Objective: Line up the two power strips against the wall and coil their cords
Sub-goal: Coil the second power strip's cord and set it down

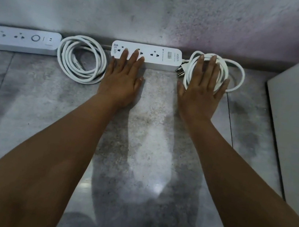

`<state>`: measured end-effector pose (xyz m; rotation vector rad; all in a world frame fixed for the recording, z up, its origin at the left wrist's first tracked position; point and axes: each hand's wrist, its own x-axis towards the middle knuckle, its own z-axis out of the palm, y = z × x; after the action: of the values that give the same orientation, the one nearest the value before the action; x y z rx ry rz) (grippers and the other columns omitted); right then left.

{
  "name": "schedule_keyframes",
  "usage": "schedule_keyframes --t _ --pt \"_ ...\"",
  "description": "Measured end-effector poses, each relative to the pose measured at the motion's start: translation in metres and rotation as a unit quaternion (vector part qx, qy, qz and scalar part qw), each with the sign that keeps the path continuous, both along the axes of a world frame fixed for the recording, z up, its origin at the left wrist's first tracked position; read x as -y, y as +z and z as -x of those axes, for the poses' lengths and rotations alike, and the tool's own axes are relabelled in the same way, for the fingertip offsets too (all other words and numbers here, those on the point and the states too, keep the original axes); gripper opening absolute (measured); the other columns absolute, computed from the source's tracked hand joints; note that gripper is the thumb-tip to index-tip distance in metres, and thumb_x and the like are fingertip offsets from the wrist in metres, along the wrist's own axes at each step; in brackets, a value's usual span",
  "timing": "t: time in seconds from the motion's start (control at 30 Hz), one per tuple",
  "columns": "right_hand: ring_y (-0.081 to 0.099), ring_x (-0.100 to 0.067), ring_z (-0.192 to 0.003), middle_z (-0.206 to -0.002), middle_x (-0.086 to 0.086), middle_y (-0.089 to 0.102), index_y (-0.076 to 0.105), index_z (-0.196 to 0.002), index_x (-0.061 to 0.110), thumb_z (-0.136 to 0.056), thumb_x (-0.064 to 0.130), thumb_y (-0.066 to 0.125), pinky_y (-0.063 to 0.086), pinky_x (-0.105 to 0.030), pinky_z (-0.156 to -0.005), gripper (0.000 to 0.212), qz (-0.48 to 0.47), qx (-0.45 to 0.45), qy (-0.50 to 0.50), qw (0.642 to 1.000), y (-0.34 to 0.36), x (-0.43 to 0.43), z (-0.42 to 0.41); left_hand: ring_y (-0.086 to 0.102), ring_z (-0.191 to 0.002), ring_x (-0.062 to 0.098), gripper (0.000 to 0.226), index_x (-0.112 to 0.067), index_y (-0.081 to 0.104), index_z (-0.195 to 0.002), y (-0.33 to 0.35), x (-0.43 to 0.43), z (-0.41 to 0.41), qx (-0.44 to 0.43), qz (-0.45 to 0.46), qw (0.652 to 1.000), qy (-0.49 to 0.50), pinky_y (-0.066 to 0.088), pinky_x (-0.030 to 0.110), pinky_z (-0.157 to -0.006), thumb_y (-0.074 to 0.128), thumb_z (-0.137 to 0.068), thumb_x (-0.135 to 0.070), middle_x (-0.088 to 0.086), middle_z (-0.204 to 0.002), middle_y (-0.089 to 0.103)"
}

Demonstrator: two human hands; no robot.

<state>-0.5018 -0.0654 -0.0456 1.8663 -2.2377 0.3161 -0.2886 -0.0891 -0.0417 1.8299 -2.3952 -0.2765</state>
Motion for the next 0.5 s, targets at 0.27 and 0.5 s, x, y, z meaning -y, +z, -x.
schedule_keyframes --t 0.27,0.5 --pt "0.019 -0.035 -0.148 -0.162 -0.013 0.017 0.014 -0.156 0.019 -0.099 0.045 0.035 0.004 -0.066 -0.113 0.066 -0.044 -0.023 0.011 0.999 0.002 0.017 0.020 -0.012 -0.151 0.022 0.059 -0.019 0.005 -0.157 -0.001 -0.001 0.000 0.014 0.010 1.000 0.000 -0.007 0.043 -0.121 0.023 -0.105 -0.039 -0.002 -0.165 -0.005" --pt "0.003 -0.028 -0.151 -0.164 -0.006 -0.004 -0.007 -0.155 0.027 -0.096 0.055 0.036 0.007 -0.064 -0.115 0.078 -0.112 0.033 -0.012 0.993 0.006 0.026 0.021 -0.010 -0.151 0.023 0.061 -0.019 0.007 -0.157 -0.007 -0.003 0.002 0.032 0.030 0.999 0.009 -0.003 0.047 -0.122 0.021 -0.103 -0.045 -0.001 -0.165 -0.002"
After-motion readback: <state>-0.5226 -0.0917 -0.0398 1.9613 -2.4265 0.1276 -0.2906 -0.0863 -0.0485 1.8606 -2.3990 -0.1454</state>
